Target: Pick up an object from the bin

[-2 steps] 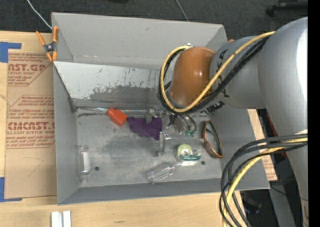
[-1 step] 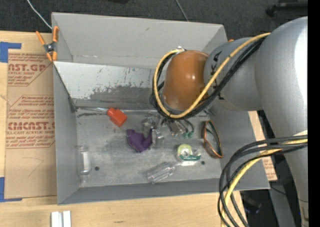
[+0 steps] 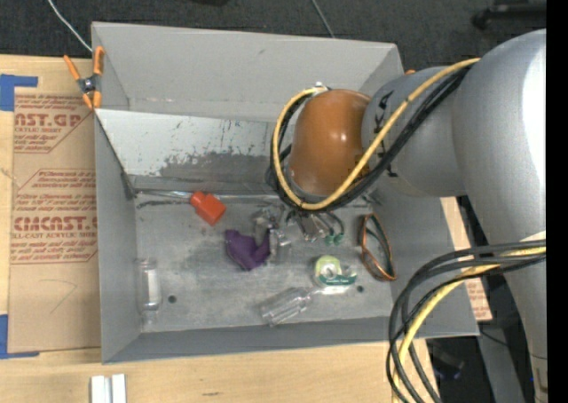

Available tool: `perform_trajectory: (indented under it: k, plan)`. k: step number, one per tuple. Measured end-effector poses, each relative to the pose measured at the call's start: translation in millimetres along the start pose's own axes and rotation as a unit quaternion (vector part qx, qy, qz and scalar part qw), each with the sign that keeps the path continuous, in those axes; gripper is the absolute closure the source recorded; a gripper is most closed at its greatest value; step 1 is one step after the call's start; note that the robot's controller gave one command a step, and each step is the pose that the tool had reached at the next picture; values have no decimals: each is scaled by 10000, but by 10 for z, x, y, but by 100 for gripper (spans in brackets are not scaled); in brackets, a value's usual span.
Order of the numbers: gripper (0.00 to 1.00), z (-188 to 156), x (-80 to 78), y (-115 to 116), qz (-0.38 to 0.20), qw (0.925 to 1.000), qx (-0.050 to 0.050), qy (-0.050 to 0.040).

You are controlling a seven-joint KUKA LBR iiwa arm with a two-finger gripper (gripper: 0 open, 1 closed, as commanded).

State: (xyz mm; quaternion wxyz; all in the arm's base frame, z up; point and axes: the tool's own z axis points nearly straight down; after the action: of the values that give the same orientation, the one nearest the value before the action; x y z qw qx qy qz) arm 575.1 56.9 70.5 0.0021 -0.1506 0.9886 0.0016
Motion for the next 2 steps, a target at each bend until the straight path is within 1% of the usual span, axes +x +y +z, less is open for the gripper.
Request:
perform_trajectory:
  k: [1, 2]
  plan:
    - [100, 1, 35, -3, -27, 10000, -3, -20]
    - [100, 2, 123, 64, 14, 10000, -6, -15]
